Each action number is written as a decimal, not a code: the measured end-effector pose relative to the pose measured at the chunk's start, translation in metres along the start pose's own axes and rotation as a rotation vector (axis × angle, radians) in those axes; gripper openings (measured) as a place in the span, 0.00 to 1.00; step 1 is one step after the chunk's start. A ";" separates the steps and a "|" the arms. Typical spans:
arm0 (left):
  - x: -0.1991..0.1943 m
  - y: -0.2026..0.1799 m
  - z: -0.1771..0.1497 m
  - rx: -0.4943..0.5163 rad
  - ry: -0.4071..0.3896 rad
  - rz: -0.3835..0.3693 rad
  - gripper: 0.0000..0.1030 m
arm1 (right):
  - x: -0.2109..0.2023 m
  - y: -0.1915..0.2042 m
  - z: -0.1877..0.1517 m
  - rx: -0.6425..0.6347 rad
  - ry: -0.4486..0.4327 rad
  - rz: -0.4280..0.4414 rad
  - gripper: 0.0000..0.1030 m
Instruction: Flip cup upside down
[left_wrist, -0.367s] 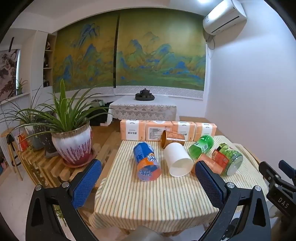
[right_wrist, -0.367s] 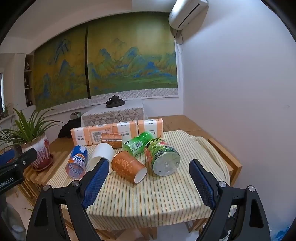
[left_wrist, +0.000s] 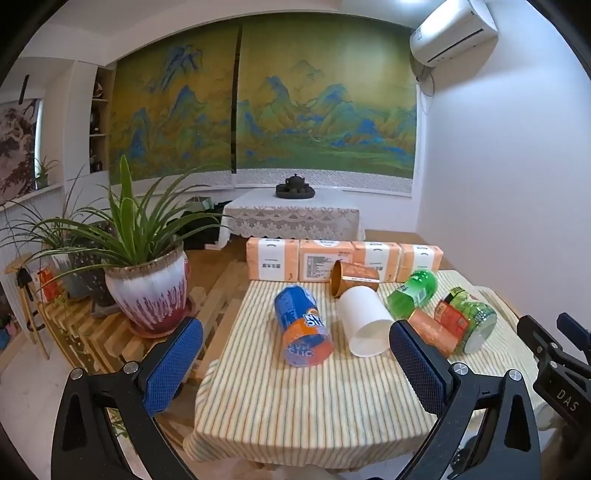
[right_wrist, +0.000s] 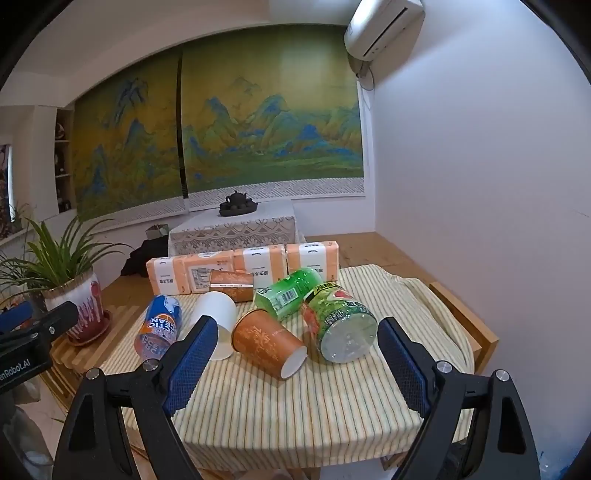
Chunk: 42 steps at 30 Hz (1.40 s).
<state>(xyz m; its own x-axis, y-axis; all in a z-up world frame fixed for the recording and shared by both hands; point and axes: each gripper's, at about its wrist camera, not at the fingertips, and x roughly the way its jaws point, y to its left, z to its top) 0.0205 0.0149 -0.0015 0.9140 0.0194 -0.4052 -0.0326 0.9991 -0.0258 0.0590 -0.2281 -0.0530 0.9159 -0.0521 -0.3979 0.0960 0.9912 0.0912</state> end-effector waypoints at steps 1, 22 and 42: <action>-0.001 0.000 0.000 0.002 -0.004 -0.002 0.99 | -0.003 0.001 0.000 0.000 -0.001 0.000 0.83; 0.000 -0.021 -0.007 0.014 -0.002 -0.016 0.99 | -0.043 -0.020 -0.010 0.024 -0.031 -0.032 0.83; 0.001 -0.016 -0.006 0.005 -0.009 -0.011 0.99 | -0.040 -0.018 -0.009 0.026 -0.032 -0.026 0.83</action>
<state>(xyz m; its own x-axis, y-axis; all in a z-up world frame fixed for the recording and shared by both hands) 0.0193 -0.0018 -0.0071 0.9181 0.0086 -0.3962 -0.0206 0.9994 -0.0260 0.0169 -0.2426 -0.0473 0.9249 -0.0818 -0.3713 0.1294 0.9860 0.1049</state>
